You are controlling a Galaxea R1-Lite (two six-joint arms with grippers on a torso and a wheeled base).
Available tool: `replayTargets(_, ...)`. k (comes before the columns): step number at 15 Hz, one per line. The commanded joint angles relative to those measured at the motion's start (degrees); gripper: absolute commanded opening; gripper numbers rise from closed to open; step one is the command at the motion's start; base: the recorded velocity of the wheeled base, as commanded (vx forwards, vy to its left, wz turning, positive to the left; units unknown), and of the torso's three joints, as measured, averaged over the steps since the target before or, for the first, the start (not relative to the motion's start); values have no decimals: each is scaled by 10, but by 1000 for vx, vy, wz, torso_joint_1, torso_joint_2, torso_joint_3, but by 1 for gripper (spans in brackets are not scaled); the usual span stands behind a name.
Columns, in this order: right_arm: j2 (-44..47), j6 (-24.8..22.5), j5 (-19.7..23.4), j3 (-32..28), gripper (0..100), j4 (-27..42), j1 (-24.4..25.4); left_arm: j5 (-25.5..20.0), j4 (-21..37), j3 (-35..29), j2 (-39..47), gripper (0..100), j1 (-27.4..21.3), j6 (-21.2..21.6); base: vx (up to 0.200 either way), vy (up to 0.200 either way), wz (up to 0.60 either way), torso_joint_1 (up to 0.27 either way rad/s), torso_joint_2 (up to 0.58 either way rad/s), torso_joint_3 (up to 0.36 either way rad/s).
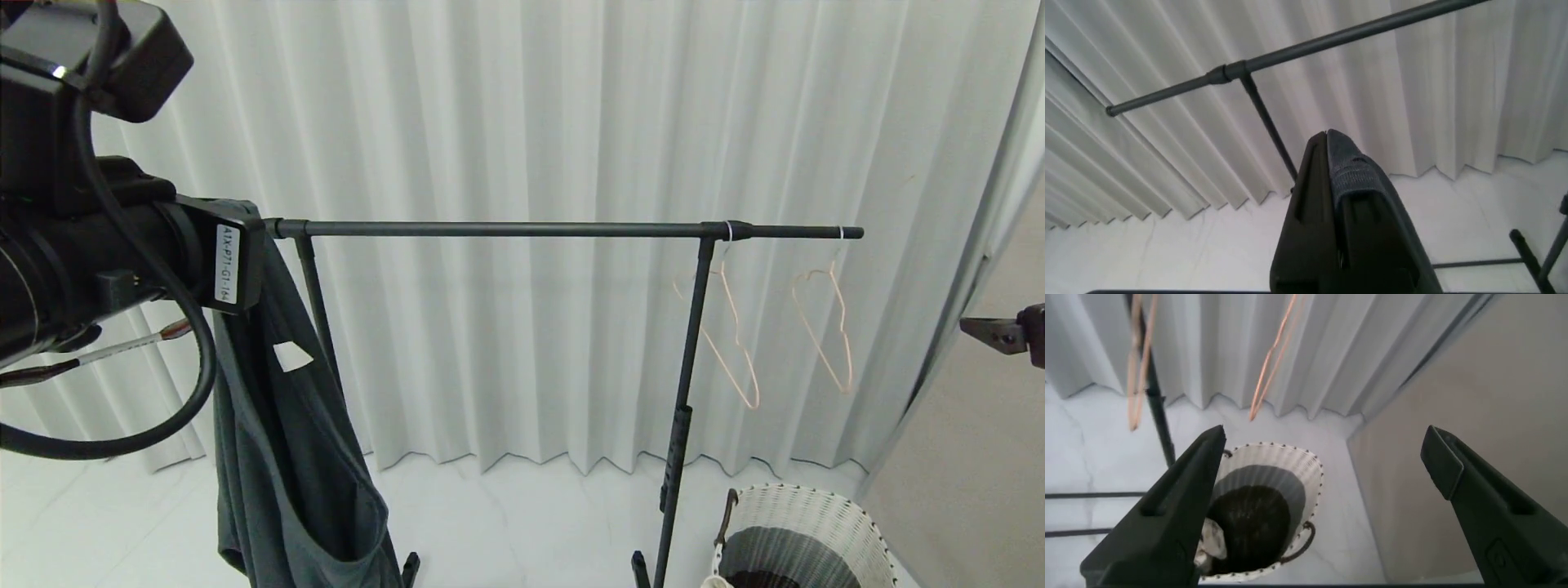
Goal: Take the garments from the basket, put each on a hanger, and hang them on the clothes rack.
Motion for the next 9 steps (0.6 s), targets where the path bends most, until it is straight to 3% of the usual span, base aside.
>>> replayTargets(1, 29, 0, 1, 0, 100, 0, -12, 0, 0, 1, 3, 0, -3, 0, 200, 0, 0, 2, 2, 2)
replayTargets(7, 120, 59, 1, -2, 100, -67, -13, 0, 0, 35, 2, 0, -9, -3, 200, 0, 0, 6, 1, 3)
replayTargets(9, 176, 73, 1, -6, 100, -95, -13, 1, 0, 36, 3, 0, -10, -1, 0, 0, 0, 0, 0, 0)
